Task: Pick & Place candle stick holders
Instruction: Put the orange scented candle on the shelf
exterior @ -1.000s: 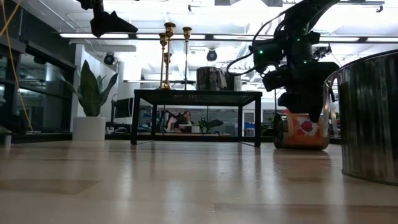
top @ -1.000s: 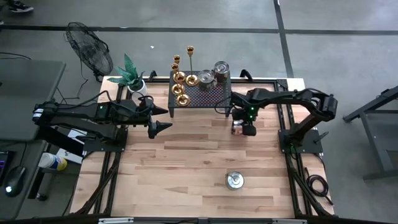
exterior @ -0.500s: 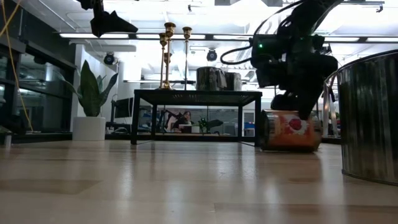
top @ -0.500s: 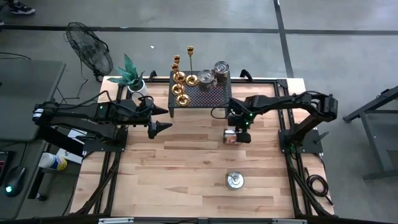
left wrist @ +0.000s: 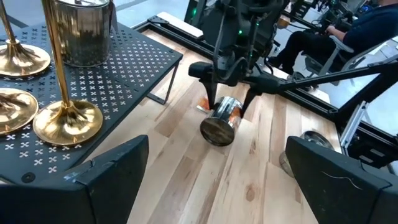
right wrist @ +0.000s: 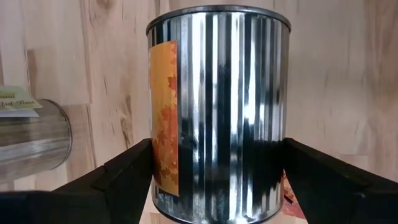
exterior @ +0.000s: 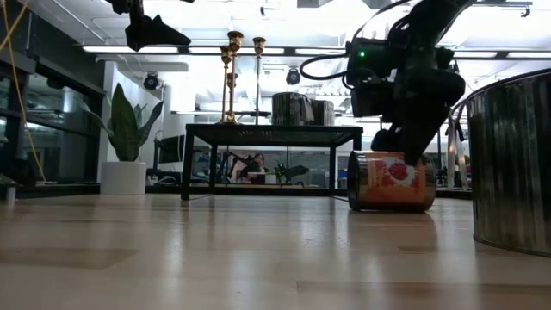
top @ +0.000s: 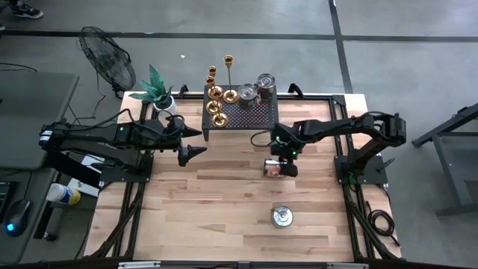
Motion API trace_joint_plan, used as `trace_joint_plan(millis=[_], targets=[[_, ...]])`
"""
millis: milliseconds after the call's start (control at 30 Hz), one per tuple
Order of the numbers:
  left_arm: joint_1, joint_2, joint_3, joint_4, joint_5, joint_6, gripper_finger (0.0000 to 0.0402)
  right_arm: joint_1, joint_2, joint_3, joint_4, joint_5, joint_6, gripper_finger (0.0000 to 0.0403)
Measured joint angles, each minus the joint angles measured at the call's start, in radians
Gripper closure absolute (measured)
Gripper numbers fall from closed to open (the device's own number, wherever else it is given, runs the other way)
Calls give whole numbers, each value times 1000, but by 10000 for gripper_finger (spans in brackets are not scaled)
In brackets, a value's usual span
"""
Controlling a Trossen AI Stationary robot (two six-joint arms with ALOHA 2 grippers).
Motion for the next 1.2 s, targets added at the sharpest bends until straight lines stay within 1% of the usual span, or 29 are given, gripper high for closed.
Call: trace_joint_plan(millis=[233,633,700,900,1200], targets=[[0,0,0,-6,-26,0,27,8,0,0,2,2,-11,88],[0,0,0,-46,-29,1,27,10,-4,19,-22,-24,-14,92],[0,0,0,-45,-29,1,27,12,-23,33,-49,4,-14,93],[0,0,0,-42,-29,3,27,10,-75,87,-206,168,-56,94],[0,0,0,-34,-29,3,27,10,-93,155,-418,252,-106,97]])
